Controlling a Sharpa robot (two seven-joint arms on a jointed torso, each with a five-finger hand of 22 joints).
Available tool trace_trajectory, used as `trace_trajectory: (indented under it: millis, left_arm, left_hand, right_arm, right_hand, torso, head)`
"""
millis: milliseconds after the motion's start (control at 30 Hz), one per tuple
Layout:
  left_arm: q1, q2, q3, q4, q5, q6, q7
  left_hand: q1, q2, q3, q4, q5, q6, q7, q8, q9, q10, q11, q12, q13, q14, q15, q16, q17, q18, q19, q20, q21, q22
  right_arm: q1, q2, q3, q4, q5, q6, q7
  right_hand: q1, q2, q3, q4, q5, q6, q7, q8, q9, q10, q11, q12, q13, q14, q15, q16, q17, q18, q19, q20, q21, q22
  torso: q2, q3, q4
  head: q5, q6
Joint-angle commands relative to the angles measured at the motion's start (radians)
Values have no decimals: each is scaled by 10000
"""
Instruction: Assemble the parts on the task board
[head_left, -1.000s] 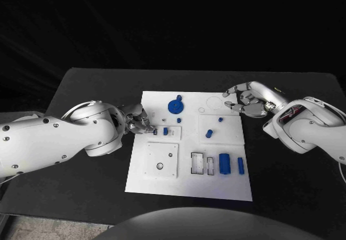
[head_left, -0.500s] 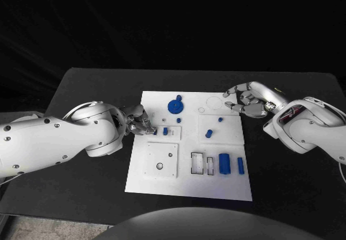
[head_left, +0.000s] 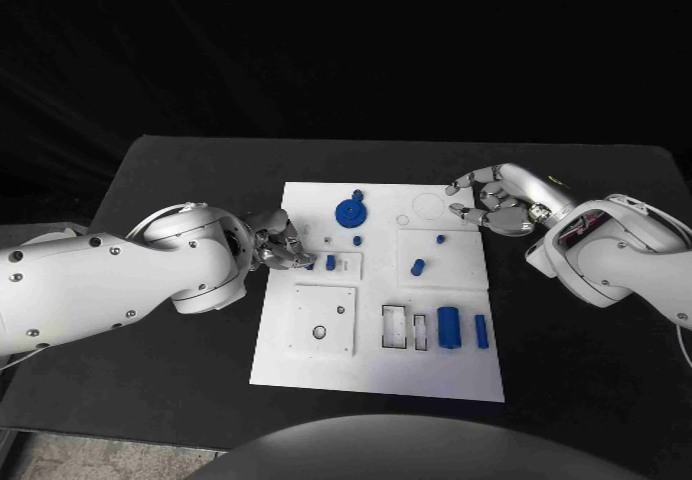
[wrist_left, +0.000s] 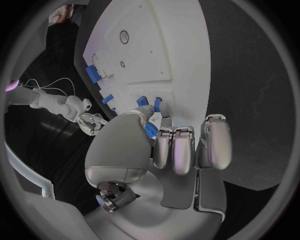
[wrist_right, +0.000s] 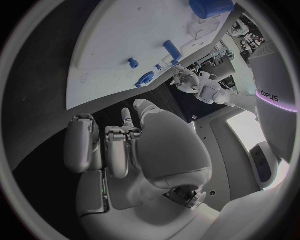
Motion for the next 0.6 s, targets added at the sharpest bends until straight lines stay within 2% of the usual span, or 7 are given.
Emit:
trace_trajectory:
  millis: [33,100,233,433,600]
  left_arm:
    - [-15,33,-11,-8,79,142,64]
    - [-16,40,-11,-25,91,123,73]
    - [-16,47,-11,-54,123,89,80]
    - [-17,58,-11,-96,219,54,96]
    - [-18,60,-11,-152,284,12,107]
  left_hand:
    - [-456,-23,-257,280,-641,80,20,-41,-22,1063,-23,26,2630,1069,-16,24,2634,-13,24,29,-82,1885]
    - [-800,74,-527,397,-1219,29,73,-171,-150,1063,15,26,2630,1069,16,24,2634,-15,29,53,-88,1894]
    - [-1478,275,-1061,432,-1749,95,130,-325,-370,1063,77,26,2630,1069,65,24,2634,-14,39,100,-100,1913]
    - [-2235,543,-1675,456,-2166,203,130,-381,-502,1063,88,26,2630,1069,81,24,2634,-13,54,131,-115,1938]
    - [-2718,755,-2104,463,-2243,330,96,-286,-467,1063,64,26,2630,1069,66,24,2634,-15,75,124,-114,1963]
  right_arm:
    - [-20,13,1,-14,-5,85,-18]
    - [-28,17,1,-24,0,82,-15]
    - [-37,21,1,-36,12,79,-12]
    - [-47,27,1,-46,21,73,-7]
    - [-55,27,1,-51,26,79,-7]
  right_hand:
    - [82,-1,81,3,65,53,-5,-45,-10,1050,39,36,2617,991,80,-33,2538,-41,-43,13,-51,1770]
    - [82,-1,81,3,65,53,-5,-45,-10,1050,39,36,2617,991,80,-33,2538,-41,-43,13,-51,1770]
    - [92,-2,95,-9,82,50,-3,-48,-15,1050,41,36,2617,987,80,-44,2530,-38,-49,13,-63,1766]
    - [92,-2,95,-9,82,50,-3,-48,-15,1050,41,36,2617,987,80,-44,2530,-38,-49,13,-63,1766]
    - [92,-2,95,-9,82,50,-3,-48,-15,1050,41,36,2617,987,80,-44,2530,-38,-49,13,-63,1766]
  torso:
    - [-2,-1,1]
    - [-6,1,3]
    - [0,2,5]
    - [-5,-1,-5]
    - [-1,-3,0]
  head:
    - [13,0]
    - [17,0]
    - [23,0]
    - [11,0]
    - [-3,0]
